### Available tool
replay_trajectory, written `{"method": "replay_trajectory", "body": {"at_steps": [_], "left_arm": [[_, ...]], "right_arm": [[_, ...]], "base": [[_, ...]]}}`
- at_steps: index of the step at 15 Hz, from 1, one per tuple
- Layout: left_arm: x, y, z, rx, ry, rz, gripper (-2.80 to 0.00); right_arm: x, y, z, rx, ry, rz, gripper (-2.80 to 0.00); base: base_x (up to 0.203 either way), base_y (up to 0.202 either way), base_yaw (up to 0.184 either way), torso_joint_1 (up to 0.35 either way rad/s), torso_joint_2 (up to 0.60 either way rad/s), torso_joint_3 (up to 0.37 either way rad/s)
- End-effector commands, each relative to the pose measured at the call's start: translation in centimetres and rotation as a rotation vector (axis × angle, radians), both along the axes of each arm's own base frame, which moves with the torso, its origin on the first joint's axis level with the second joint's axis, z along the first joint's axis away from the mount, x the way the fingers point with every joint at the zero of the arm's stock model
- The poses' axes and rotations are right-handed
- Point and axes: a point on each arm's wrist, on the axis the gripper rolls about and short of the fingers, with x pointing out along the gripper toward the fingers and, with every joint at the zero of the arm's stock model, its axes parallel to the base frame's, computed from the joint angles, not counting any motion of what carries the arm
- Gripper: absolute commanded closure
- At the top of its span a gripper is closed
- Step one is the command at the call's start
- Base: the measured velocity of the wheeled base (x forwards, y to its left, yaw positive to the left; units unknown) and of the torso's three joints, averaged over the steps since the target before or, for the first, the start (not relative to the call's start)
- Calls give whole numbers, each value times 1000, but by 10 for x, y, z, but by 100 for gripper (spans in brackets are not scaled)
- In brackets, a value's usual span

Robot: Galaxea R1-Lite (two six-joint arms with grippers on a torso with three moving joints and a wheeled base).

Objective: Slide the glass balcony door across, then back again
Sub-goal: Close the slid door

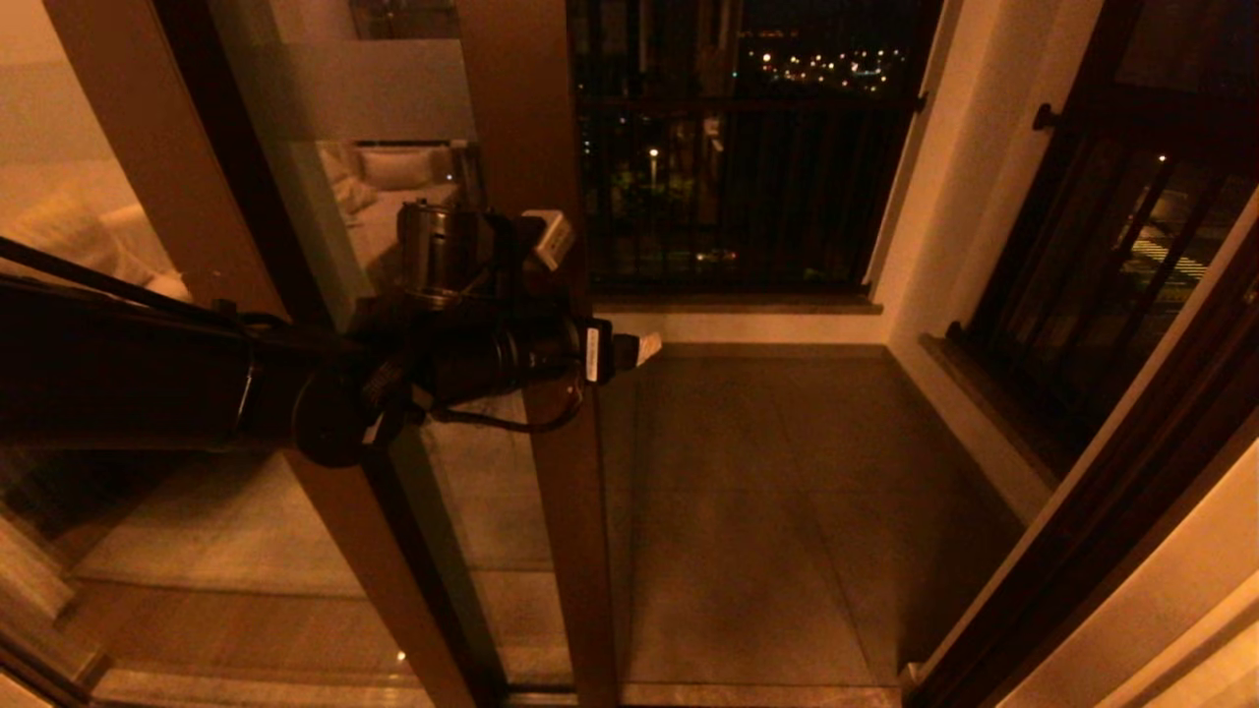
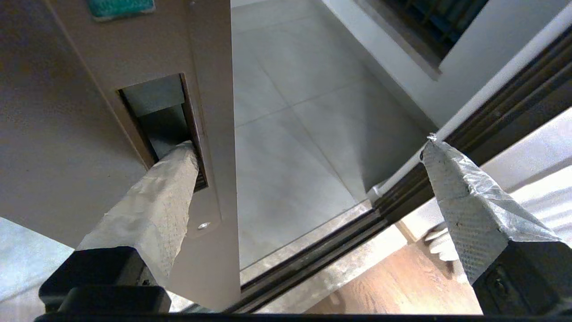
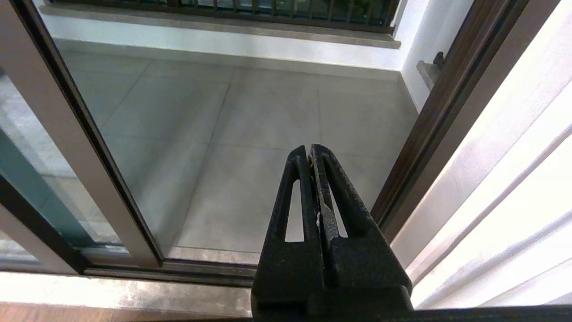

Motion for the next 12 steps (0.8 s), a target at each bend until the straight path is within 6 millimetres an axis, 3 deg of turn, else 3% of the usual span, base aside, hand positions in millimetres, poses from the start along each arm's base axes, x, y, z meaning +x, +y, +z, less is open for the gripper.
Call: {"method": "replay_trajectory", "body": {"at_steps": [1, 12], "left_arm": [[-1, -1, 0, 2, 5, -5, -280], [-3, -15, 1, -3, -4, -30, -280]], "right_arm": [[0, 0, 0, -1, 1, 2, 0], [0, 0, 0, -1, 1, 1, 0]], "base": [[0, 0, 0, 0, 0, 0], [0, 0, 0, 0, 0, 0]]}}
